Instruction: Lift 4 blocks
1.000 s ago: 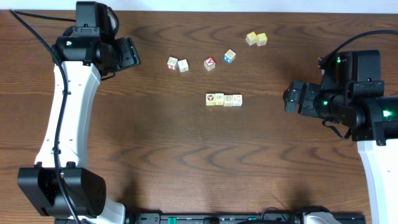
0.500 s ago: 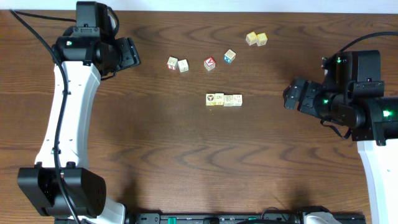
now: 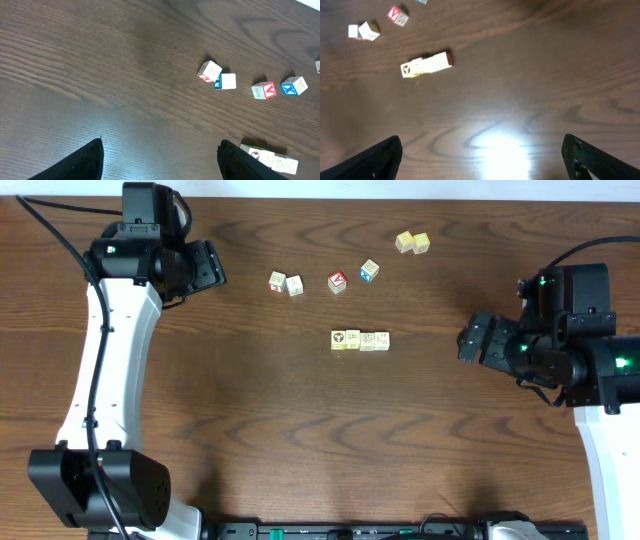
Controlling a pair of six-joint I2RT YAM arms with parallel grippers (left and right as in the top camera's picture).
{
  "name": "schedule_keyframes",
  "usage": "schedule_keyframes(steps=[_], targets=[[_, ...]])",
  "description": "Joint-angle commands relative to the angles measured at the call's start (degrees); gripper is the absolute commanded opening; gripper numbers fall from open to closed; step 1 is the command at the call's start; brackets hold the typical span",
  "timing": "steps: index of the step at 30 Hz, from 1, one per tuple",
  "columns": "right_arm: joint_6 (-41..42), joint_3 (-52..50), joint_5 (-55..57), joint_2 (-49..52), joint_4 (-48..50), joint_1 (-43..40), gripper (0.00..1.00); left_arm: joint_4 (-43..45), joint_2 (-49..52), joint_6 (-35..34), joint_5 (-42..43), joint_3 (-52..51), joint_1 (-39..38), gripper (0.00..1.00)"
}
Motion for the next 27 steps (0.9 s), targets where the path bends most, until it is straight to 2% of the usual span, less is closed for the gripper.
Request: schedule_keyframes(steps=[1, 5, 9, 15, 23, 27], targets=[[-0.63, -2.51, 3.32, -2.58, 2.01, 0.22, 0.99, -0.20, 0.20, -0.07, -0.57, 1.11, 0.09, 0.74], [-1.05, -10.75, 3.45, -8.52, 10.58, 0.20, 0.99, -0.20, 0.20, -0.07, -0.57, 1.11, 0.09, 0.74], [-2.21, -23.61, 3.17, -16.31, 23.85, -0.22, 0.99, -0.20, 0.20, -0.07, -0.55, 1.11, 0.09, 0.73], [-15.72, -45.46, -1.60, -32.72, 47.63, -2.47, 0.99, -0.20, 0.22, -0.07, -0.57, 1.11, 0.09, 0.74], [-17.55, -63.43, -2.12, -55.54, 59.60, -6.05, 0.99, -0.20, 0.20, -0.07, -0.57, 1.11, 0.09, 0.73], [-17.53, -70.05, -2.45, -63.43, 63.78, -7.63, 0.99, -0.20, 0.20, -0.07, -0.57, 1.11, 0.09, 0.74]])
